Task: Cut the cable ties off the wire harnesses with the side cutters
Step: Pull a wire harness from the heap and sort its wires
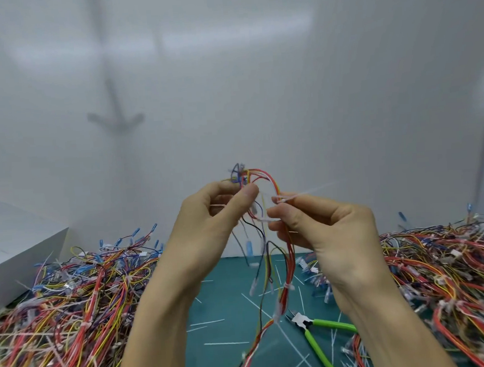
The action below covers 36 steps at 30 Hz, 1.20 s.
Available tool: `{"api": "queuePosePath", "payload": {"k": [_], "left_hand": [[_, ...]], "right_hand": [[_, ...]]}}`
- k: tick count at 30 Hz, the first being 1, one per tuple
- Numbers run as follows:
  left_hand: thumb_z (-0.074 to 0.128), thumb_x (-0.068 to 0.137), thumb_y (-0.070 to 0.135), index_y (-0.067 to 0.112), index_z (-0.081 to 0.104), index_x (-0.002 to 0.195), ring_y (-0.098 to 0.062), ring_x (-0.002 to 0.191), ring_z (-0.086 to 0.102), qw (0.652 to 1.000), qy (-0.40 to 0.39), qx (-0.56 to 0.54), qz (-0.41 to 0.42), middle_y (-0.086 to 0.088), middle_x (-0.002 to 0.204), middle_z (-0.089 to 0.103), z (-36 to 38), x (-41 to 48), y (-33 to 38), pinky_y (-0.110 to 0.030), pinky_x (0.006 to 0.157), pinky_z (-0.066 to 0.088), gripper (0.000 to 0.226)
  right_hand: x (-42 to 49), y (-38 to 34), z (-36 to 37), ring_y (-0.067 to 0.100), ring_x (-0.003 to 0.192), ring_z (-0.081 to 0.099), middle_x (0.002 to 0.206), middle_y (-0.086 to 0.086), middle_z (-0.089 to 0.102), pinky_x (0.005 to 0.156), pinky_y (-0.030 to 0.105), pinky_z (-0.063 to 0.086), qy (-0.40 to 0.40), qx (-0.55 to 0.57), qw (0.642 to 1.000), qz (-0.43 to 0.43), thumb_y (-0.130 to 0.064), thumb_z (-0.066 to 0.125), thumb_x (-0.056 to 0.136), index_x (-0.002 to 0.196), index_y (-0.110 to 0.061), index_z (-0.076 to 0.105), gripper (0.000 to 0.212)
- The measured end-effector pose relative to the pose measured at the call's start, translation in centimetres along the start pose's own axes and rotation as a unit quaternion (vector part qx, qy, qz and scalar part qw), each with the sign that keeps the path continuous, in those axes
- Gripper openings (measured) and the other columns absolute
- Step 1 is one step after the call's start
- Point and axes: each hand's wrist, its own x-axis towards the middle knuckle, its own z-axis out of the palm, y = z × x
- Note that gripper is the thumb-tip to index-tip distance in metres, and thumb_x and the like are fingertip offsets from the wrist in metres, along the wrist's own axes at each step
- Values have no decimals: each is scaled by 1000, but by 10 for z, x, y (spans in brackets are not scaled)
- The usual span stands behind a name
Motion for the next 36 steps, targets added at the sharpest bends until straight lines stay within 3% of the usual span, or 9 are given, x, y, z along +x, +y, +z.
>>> {"api": "queuePosePath", "payload": {"k": [3, 7, 9, 13, 16, 21, 24, 33, 36], "left_hand": [[64, 51, 72, 13, 64, 84, -12, 62, 61, 985, -98, 134, -40, 5, 64, 67, -13, -2, -4, -41, 75, 57, 67], [73, 70, 62, 6, 73, 86, -13, 74, 74, 887, -348, 260, -158, -1, 79, 77, -13, -5, -17, -26, 68, 58, 58], [78, 74, 53, 6, 76, 85, -11, 77, 74, 860, -387, 279, -182, -2, 80, 77, -8, -6, -23, -24, 72, 60, 49], [73, 85, 26, 4, 76, 84, -13, 73, 74, 846, -417, 267, -199, -8, 84, 77, -5, -6, -27, -21, 66, 58, 23], [57, 95, 15, 3, 66, 82, -21, 62, 71, 869, -369, 241, -225, -16, 82, 75, -13, -5, -30, -23, 55, 56, 19], [50, 101, 11, -1, 60, 83, -25, 52, 70, 970, -113, 91, -195, -19, 75, 74, -28, 4, -31, -21, 43, 52, 23], [51, 101, 12, -3, 62, 84, -24, 53, 71, 985, -12, 2, -172, -18, 72, 74, -29, 7, -31, -21, 45, 54, 25], [54, 100, 19, -1, 65, 89, -21, 54, 71, 989, 19, -28, -143, -11, 71, 75, -26, 8, -30, -21, 47, 55, 25], [70, 89, 19, 7, 66, 95, -23, 72, 74, 989, -3, 60, -134, -7, 80, 76, -24, 8, -29, -37, 69, 60, 15]], "right_hand": [[1, 0, -2, 14, 61, 71, 74, 5, 77, 60, 18, 56, 14, -1, 1000, -8, -1, 75, 81, 67, -20, 81, 24], [3, -1, -5, 13, 62, 70, 76, 2, 77, 61, 18, 56, 29, 13, 999, -21, -7, 76, 77, 68, -20, 81, 17], [3, -2, -7, 13, 63, 71, 76, 3, 77, 62, 18, 56, 35, 18, 999, -28, -14, 76, 72, 71, -20, 81, 8], [5, -4, -12, 14, 64, 72, 76, 5, 77, 62, 19, 56, 58, 21, 997, -35, -21, 75, 66, 77, -18, 80, 12], [6, -5, -15, 15, 65, 72, 78, 6, 77, 63, 19, 57, 64, 24, 997, -40, -22, 75, 65, 71, -21, 81, 9], [8, -5, -19, 15, 65, 71, 76, 5, 77, 63, 19, 56, 72, 22, 996, -43, -23, 75, 65, 74, -22, 82, 11], [8, -5, -20, 15, 65, 72, 76, 5, 77, 63, 19, 56, 73, 20, 996, -38, -24, 75, 65, 74, -23, 82, 11], [8, -3, -20, 16, 65, 73, 80, 3, 78, 63, 20, 57, 62, 16, 997, -32, -23, 76, 66, 76, -17, 81, 13], [9, -2, -20, 16, 65, 73, 80, 5, 78, 63, 21, 57, 60, 22, 998, -23, -22, 77, 66, 78, -16, 82, 14]]}}
